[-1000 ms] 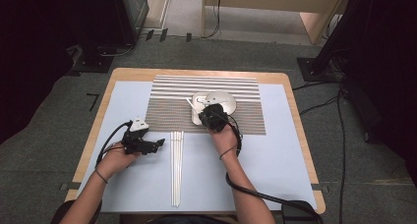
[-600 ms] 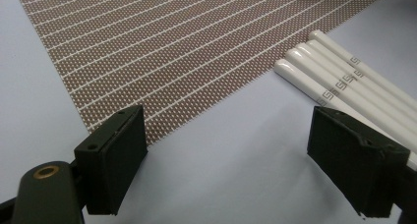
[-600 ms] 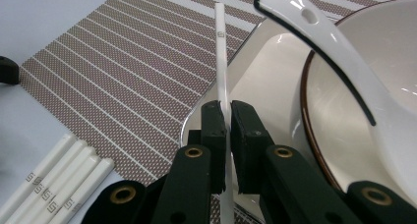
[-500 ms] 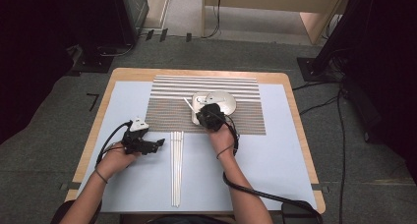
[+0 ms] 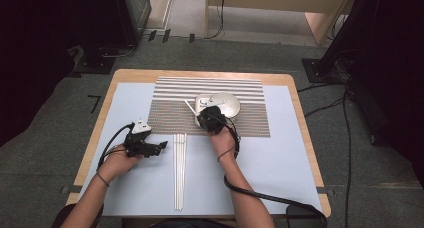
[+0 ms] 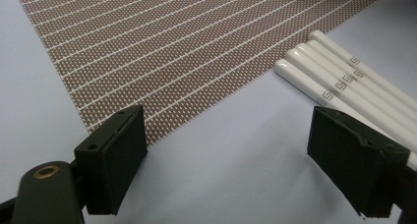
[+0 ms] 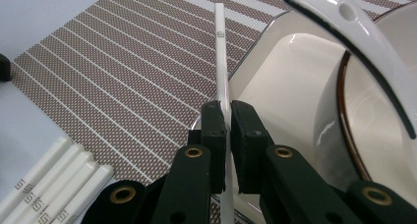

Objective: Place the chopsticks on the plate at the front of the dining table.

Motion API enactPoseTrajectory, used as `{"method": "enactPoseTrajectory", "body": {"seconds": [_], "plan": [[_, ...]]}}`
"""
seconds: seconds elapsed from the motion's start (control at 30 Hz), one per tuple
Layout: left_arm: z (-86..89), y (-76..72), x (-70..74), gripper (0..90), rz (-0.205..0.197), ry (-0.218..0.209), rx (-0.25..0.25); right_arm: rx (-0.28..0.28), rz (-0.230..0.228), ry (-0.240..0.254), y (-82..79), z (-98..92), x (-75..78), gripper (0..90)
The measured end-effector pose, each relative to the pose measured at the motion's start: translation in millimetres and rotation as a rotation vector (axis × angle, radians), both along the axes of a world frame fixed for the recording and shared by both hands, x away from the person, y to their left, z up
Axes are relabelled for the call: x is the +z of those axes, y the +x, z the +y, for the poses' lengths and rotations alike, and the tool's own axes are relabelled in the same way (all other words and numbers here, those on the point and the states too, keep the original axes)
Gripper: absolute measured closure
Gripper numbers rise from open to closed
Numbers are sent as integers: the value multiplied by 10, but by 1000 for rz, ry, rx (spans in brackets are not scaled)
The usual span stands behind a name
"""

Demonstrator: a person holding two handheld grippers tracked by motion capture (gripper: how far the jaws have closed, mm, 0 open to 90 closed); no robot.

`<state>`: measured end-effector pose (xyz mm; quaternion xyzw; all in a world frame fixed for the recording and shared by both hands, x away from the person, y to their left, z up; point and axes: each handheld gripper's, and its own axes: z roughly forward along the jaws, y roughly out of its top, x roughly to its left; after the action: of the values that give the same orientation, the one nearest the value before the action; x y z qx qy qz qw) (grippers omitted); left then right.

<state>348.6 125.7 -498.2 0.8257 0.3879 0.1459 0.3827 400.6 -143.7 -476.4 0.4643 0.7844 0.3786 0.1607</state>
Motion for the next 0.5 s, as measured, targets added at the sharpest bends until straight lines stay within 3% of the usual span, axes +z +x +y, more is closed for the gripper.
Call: {"method": "enactPoseTrajectory", "body": {"seconds": [0.5], "plan": [[1, 0, 0, 147, 0, -1, 0, 9, -10, -7, -6, 4, -7, 845]]}}
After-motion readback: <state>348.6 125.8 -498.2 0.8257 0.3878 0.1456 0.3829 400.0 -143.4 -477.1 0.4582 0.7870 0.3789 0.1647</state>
